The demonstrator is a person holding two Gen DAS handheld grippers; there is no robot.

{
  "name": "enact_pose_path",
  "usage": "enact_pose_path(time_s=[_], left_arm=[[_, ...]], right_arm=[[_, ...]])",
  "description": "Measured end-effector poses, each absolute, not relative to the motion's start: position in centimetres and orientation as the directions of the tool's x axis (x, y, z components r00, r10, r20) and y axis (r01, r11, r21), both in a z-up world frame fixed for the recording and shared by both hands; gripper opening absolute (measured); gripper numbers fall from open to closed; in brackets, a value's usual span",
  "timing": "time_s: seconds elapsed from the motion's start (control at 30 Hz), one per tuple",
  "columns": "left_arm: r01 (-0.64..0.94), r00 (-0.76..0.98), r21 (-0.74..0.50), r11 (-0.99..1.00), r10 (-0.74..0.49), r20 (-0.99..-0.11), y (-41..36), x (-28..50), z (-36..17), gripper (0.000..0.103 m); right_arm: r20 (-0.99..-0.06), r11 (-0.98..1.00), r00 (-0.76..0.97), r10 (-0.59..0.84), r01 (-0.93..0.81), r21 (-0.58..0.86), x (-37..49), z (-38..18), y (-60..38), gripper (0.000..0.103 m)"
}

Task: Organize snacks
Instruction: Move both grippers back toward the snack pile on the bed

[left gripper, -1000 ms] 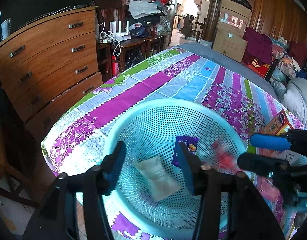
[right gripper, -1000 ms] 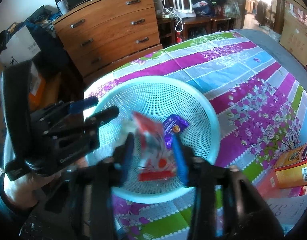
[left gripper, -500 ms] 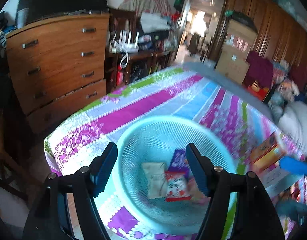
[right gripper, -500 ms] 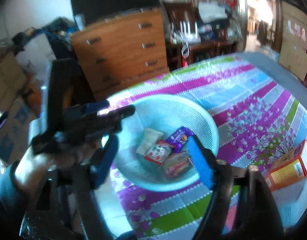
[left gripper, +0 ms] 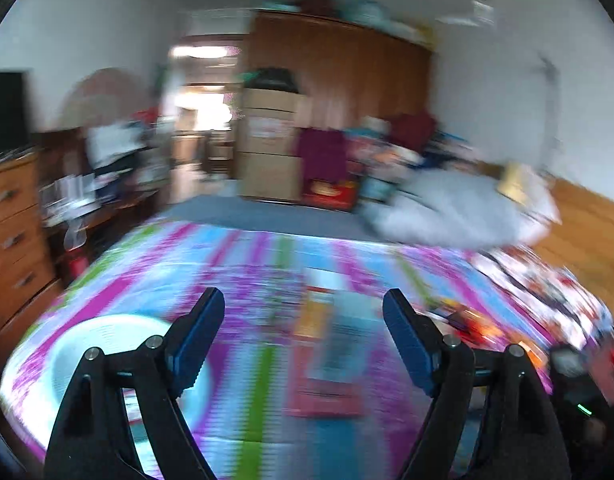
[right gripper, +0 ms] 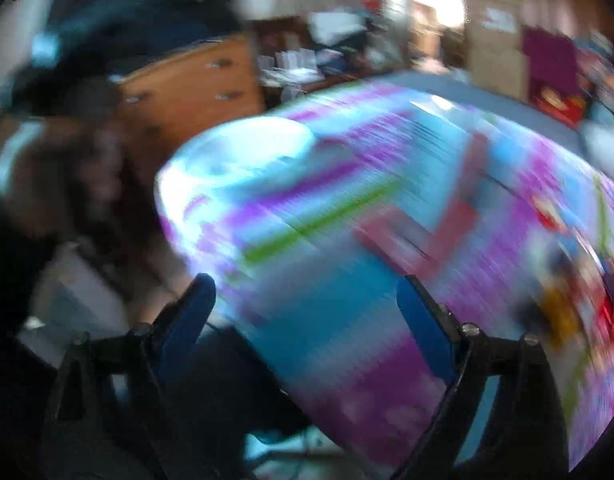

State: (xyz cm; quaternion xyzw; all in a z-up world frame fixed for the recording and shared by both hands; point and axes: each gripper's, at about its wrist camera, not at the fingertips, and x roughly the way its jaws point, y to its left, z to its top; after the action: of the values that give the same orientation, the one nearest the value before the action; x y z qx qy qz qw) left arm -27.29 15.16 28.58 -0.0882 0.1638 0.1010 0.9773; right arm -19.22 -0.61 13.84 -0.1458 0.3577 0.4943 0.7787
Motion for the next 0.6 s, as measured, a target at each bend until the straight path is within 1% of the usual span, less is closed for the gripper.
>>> enact_pose_path(time_s=[0.07, 0.23, 0.33, 0.47, 0.5, 0.53, 0.57, 0.6], left_arm=[[-0.139, 0.929, -0.144, 0.980, 0.078, -0.362, 11.9, -25.2, 28.0, 0.083], [-0.003, 0.882, -0.198, 0.980, -0.090, -0.462, 6.4, -20.0, 24.6, 0.083], [0.030, 0.848, -0.203, 0.979, -0.132, -0.513, 4.5, -17.3, 22.6, 0.083], [0.025, 0.826, -0.213, 0.977, -0.140, -0.546, 2.9, -15.6, 20.8, 0.083], [0.023, 0.822, -0.216, 0.976, -0.141, -0.552, 2.9, -15.4, 20.5, 0.083], [0.021, 0.816, -0.219, 0.975, -0.143, -0.559, 2.8, -15.0, 20.3, 0.083], [0.020, 0.811, -0.223, 0.975, -0.146, -0.567, 2.7, -14.7, 20.0, 0.083], [0.020, 0.806, -0.225, 0.974, -0.149, -0.573, 2.6, -14.4, 19.6, 0.083]], right_arm=[[-0.710, 0.560, 0.314, 0.631, -0.818, 0.135, -16.2, 13.4, -3.4, 0.081], [-0.697, 0.748, 0.472, 0.539, -0.648, 0.140, -6.4, 12.3, -9.1, 0.080], [-0.712, 0.782, 0.482, 0.511, -0.604, 0.154, -1.3, 10.8, -9.5, 0.080], [-0.736, 0.769, 0.434, 0.520, -0.613, 0.182, 2.6, 8.5, -8.7, 0.080], [-0.742, 0.762, 0.416, 0.526, -0.618, 0.194, 3.5, 7.9, -8.3, 0.077], [-0.748, 0.760, 0.403, 0.528, -0.618, 0.204, 3.8, 7.6, -8.4, 0.071], [-0.754, 0.765, 0.393, 0.526, -0.607, 0.217, 4.1, 7.2, -8.9, 0.056], [-0.753, 0.767, 0.381, 0.537, -0.592, 0.247, 4.6, 7.0, -9.5, 0.049]])
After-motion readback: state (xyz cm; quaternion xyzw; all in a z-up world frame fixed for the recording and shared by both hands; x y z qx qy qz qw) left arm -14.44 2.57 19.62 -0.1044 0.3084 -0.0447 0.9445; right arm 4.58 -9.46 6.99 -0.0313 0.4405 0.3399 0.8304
